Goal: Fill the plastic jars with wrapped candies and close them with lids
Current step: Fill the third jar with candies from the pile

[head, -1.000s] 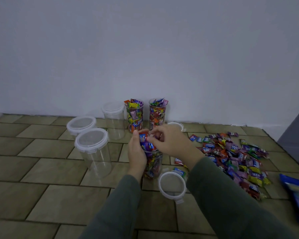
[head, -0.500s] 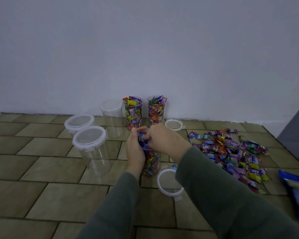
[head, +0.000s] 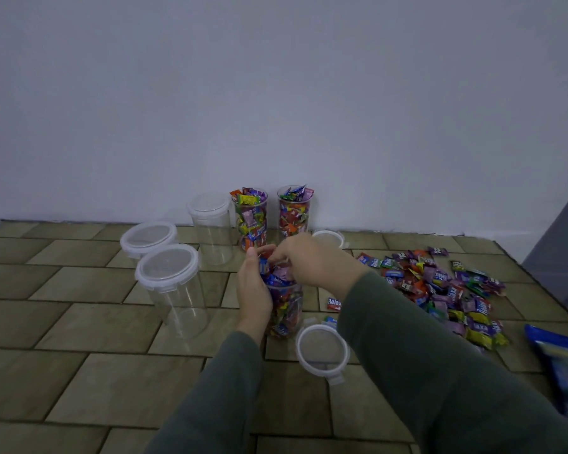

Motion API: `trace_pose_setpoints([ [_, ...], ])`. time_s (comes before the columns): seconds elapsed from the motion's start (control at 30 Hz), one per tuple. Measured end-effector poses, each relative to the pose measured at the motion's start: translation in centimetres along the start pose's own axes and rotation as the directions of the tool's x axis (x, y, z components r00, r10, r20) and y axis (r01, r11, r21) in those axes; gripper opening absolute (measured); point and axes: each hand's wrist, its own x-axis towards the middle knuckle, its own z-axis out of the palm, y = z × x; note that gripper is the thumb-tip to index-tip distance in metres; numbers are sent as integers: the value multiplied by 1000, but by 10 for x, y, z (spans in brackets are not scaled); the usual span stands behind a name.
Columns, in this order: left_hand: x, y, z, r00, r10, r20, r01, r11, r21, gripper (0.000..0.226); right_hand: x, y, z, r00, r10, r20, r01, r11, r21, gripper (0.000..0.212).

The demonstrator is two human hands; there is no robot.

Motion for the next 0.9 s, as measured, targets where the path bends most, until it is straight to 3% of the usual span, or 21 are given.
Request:
trace_pose_setpoints([
  [0.1, -1, 1, -1, 1000, -7, 1, 7, 1000, -8, 52, -1, 1, -1, 1000, -6, -15, 6, 1000, -14, 45],
  [0.27, 0, 4, -1, 1000, -5, 3, 5, 1000, 18, 57, -6, -3, -1, 992, -67, -104, 82, 986, 145, 38],
  [0.4, -1, 6, 1, 999, 39, -38, -37, 998, 53, 47, -4, -3, 6, 995, -71, -70, 78, 991, 108, 31],
  [0.57, -3, 6, 2, 999, 39, -25, -37, 997, 66, 53, -5, 2, 15, 990, -74, -119, 88, 989, 115, 31],
  [0.73, -4, 3, 1, 1000, -4, -20, 4, 1000, 1, 61, -17, 17, 20, 926, 4, -378, 144, 921, 361, 32],
  [0.9, -3, 5, 2, 999, -18, -42, 21, 998, 53, 54, -22, 40, 28, 843, 116, -525, 143, 893, 426, 23],
])
